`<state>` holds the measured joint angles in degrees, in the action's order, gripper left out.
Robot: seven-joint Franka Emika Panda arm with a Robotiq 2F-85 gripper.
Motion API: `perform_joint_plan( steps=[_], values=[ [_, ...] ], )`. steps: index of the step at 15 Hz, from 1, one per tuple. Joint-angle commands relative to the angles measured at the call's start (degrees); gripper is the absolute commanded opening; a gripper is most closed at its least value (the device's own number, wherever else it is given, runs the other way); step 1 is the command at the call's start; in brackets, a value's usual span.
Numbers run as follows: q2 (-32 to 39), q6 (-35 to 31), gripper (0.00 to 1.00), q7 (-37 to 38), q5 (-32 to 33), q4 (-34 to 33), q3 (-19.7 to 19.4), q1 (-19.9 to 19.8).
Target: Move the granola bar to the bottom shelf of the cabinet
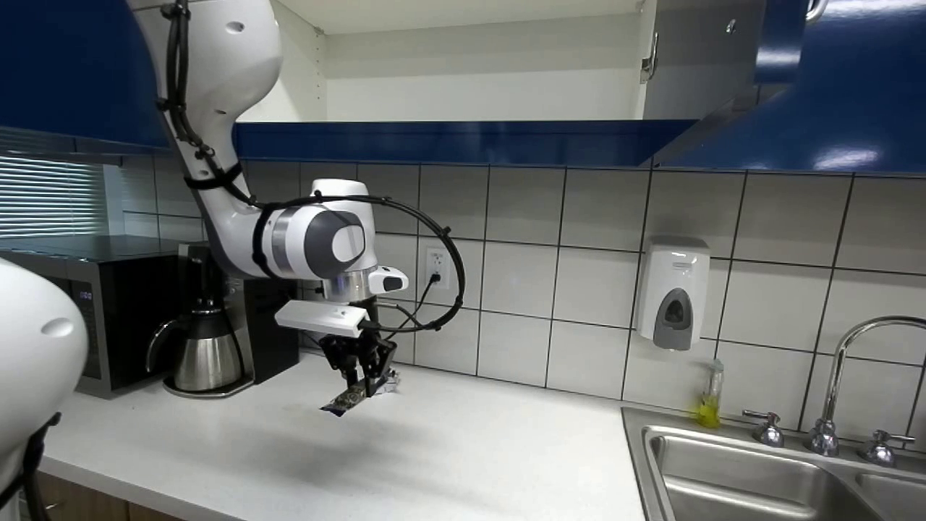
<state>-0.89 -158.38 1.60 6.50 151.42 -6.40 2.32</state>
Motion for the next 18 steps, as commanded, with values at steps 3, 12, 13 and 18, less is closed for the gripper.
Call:
perform_joint_plan(
  steps=[3, 12, 13, 18],
  values=[
    [-7.19, 6.7, 0.09, 2.59, 2.78, 0.49, 2.15, -2.13],
    [-15.02, 14.15, 0.09, 6.89, 2.09, -1.34, 5.13, -3.7],
    [-15.85, 15.43, 0.09, 7.58, 2.02, -1.87, 5.43, -3.87],
    [-18.62, 21.0, 0.09, 8.94, 1.47, -4.18, 6.62, -4.03]
  ],
)
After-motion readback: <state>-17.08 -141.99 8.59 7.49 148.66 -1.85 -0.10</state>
